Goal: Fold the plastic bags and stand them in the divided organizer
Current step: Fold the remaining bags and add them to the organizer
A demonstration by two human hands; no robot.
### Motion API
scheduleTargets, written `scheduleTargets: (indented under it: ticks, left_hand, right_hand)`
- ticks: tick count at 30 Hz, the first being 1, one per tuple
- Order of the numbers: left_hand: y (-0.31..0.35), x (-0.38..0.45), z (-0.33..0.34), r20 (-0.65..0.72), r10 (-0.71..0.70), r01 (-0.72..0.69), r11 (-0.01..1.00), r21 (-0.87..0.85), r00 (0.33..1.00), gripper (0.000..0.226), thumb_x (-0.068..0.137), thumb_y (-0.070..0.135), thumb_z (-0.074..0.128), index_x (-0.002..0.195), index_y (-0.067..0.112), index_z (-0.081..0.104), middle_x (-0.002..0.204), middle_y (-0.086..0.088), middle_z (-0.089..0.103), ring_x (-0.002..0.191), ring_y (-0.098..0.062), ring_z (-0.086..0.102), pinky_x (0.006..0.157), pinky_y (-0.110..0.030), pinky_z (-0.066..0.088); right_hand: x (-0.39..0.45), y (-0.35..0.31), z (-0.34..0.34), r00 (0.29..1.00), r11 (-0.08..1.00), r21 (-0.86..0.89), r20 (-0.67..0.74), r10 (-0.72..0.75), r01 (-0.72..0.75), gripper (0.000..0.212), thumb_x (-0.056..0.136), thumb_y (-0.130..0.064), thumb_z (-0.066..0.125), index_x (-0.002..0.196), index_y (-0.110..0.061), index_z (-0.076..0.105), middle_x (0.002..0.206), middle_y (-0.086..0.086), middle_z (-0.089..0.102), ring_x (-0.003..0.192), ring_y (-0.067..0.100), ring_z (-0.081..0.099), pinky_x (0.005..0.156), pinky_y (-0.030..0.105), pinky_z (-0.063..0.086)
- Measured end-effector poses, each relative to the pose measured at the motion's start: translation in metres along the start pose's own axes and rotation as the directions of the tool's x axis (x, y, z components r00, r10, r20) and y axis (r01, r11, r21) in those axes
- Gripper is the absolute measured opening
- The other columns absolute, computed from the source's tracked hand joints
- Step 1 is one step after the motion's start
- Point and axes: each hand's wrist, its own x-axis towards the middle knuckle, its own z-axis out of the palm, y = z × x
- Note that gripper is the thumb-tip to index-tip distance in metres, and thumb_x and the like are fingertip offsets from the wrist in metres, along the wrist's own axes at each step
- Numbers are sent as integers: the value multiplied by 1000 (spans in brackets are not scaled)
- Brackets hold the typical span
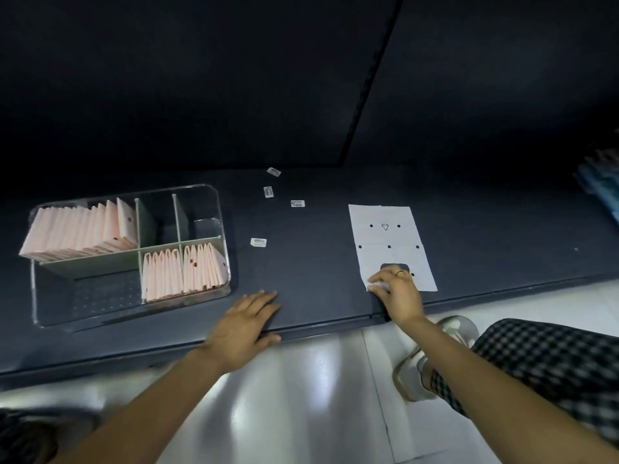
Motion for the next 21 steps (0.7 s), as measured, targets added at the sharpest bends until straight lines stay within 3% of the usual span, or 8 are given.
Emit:
scheduleTargets:
  ticks: [5, 10, 15, 18, 20, 21]
  left_hand:
    - [3, 7, -2, -34, -19, 17, 999, -47, 999, 61, 92, 53, 46, 145, 26, 31, 155, 11, 20, 144, -8, 12, 116, -25, 7]
    - [21, 19, -11, -113, 24, -41, 987, -153, 993, 65, 88, 47, 57, 145, 26, 32, 152, 11, 27, 142, -8, 18, 115, -21, 12]
    - [37, 24, -12, -158, 0, -48, 953, -299, 987, 69, 81, 36, 71, 141, 24, 40, 144, 8, 41, 136, -10, 32, 107, -13, 18]
    - [39, 24, -12, -141, -71, 15, 931, -365, 987, 37, 82, 30, 71, 117, 19, 63, 115, 2, 65, 109, -16, 54, 102, -24, 33]
    - [40, 22, -11, -102, -111, 58, 905, -421, 989, 12, 87, 26, 66, 91, 15, 67, 82, 0, 63, 78, -14, 52, 86, -29, 42]
    - [41, 20, -11, -89, -137, 77, 870, -486, 987, 11, 89, 23, 64, 81, 15, 64, 71, 2, 57, 67, -10, 47, 74, -29, 42]
  right_hand:
    - [5, -6, -1, 998, 998, -36, 22, -54, 55, 9, 88, -14, 63, 87, -10, 70, 95, 4, 63, 97, 23, 50, 78, 29, 43]
    - [-3, -39, 2, 949, 973, 3, 220, -225, 230, 12, 89, -26, 62, 91, -15, 68, 88, -2, 65, 89, 15, 51, 77, 26, 42]
    - [-16, -76, 6, 896, 970, 199, 390, -212, 142, 4, 84, -25, 69, 84, -20, 68, 76, -12, 62, 68, 1, 54, 71, 21, 47]
    - [-19, -89, 5, 854, 955, 288, 476, -211, 76, 4, 83, -23, 71, 81, -22, 68, 73, -13, 62, 64, -4, 54, 65, 10, 43]
    - [-19, -95, 0, 815, 941, 335, 533, -228, 44, 3, 83, -23, 71, 81, -22, 69, 73, -14, 62, 64, -6, 54, 66, 9, 43]
    - [-17, -98, -4, 795, 936, 350, 560, -235, 31, 3, 83, -25, 70, 83, -23, 69, 76, -14, 64, 67, -7, 55, 69, 10, 44]
